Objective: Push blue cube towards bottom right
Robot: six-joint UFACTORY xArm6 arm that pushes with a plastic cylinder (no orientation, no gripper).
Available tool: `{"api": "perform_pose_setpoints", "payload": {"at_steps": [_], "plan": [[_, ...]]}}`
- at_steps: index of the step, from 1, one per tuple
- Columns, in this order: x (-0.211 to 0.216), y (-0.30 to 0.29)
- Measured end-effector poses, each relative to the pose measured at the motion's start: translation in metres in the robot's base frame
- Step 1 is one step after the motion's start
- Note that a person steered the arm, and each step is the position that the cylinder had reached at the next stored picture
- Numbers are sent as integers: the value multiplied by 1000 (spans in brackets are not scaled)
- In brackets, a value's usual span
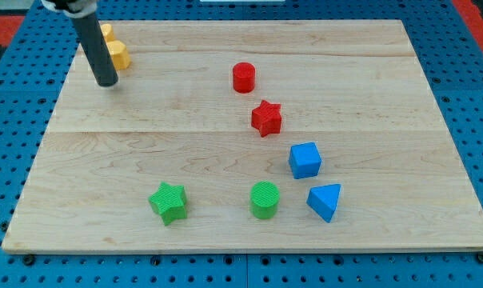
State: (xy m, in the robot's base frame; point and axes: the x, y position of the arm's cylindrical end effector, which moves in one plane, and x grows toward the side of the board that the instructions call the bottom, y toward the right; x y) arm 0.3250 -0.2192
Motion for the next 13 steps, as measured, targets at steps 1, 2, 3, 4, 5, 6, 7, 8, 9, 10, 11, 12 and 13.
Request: {"api": "perform_pose_setpoints", "payload": {"at_steps": [1,2,3,4,5,6,7,8,9,10,11,12,13], "plan": [[-31,7],[-42,43],[-6,41],[-6,74],[-6,77],[-6,78],[-6,79],[-6,79],[-5,79],[-1,84],[7,106],[9,111],[9,114]]}}
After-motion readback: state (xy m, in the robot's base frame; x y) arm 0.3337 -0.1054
